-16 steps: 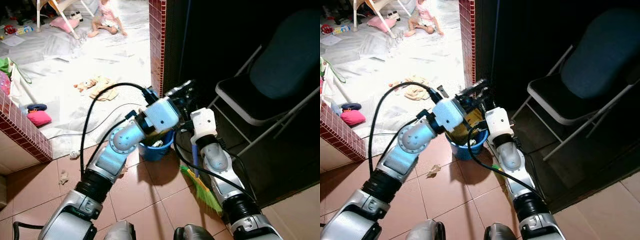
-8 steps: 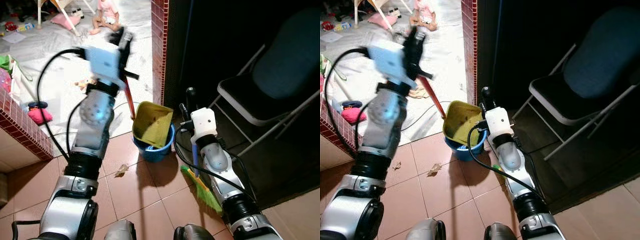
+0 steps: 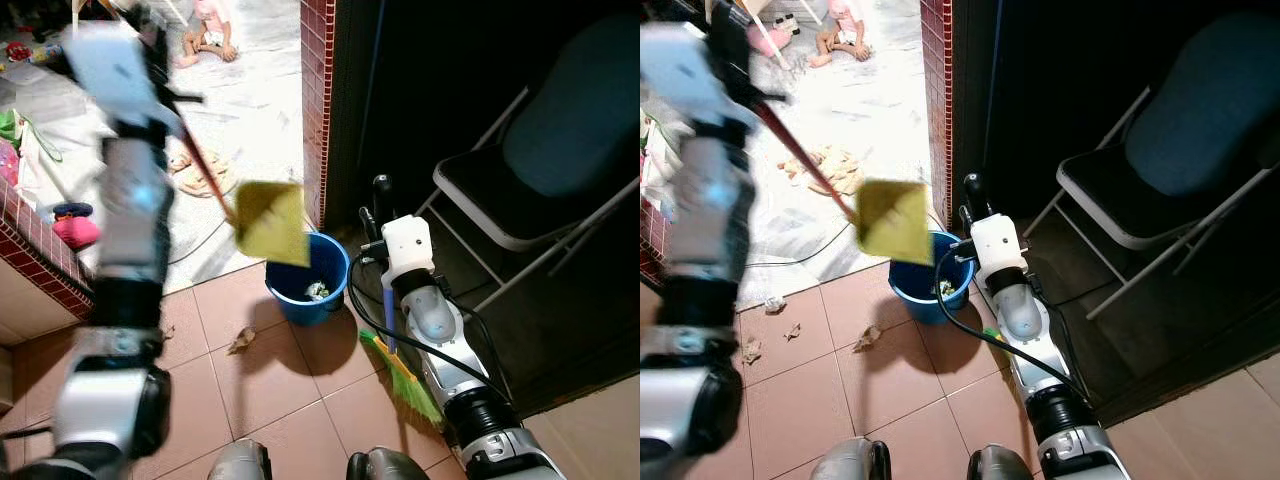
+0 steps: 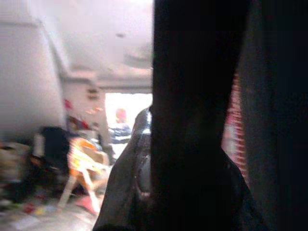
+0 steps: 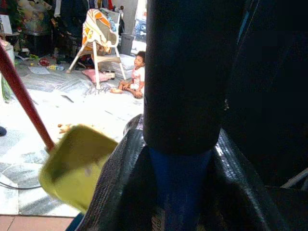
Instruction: Sweep floor
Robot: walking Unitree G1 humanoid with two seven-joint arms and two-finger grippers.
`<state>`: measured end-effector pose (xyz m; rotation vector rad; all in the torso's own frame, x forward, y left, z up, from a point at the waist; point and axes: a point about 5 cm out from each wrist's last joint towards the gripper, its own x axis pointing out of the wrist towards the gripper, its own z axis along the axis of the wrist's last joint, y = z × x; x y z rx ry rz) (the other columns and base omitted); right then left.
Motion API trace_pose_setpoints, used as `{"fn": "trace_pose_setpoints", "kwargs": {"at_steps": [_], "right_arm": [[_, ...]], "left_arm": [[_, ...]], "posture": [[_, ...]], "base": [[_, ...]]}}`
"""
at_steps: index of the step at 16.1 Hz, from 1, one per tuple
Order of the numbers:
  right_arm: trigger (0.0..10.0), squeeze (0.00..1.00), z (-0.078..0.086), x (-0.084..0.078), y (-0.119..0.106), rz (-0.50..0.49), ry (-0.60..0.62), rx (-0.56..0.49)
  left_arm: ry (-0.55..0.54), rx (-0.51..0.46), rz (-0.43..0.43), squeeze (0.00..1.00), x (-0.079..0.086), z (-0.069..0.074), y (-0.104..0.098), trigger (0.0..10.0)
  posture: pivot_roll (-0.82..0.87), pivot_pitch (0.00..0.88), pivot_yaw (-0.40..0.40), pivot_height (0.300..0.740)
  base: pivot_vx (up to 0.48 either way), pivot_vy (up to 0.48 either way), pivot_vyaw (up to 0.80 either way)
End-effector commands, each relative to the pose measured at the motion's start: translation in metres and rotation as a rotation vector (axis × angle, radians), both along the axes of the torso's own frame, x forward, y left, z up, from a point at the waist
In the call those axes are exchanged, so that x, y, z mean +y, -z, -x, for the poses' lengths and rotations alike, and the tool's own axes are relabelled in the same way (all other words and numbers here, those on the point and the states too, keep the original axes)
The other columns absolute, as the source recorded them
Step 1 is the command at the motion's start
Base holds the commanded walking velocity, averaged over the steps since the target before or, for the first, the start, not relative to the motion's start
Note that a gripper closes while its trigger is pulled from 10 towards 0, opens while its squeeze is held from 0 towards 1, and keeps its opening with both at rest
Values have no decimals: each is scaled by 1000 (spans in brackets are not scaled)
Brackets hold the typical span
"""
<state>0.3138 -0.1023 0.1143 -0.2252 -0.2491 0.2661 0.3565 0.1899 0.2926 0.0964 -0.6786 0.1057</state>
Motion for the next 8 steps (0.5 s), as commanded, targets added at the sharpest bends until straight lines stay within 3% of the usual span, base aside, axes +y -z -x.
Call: {"fn": "trace_pose_setpoints", "kwargs": {"at_steps": [1,2,3,5,7,8], "right_arm": [[10000,0,-2,-2,-5,6,17,-24],[10000,0,-3,-2,-5,5,17,-23],[10000,0,-5,-6,-1,-57,50,28],[10000,0,-11,-17,7,-125,107,115],[10000,0,-15,-20,14,-146,136,185],[10000,0,-15,-19,16,-134,152,207]], "left_arm": [[-87,-131,-3,0,14,11,-31,10000],[-107,-128,-3,0,18,10,-32,10000],[-214,-152,11,0,36,16,-37,10000],[-281,-154,-74,0,44,22,-37,10000],[-319,-81,-81,0,53,22,-18,10000],[-341,7,-53,0,58,22,3,10000]], "posture": [[-40,61,13,740],[-35,73,9,740],[-33,83,8,740],[-22,79,2,740],[-21,80,2,740],[-16,81,2,740]], "base": [[0,0,0],[0,0,0],[0,0,0],[0,0,0],[0,0,0],[0,0,0]]}}
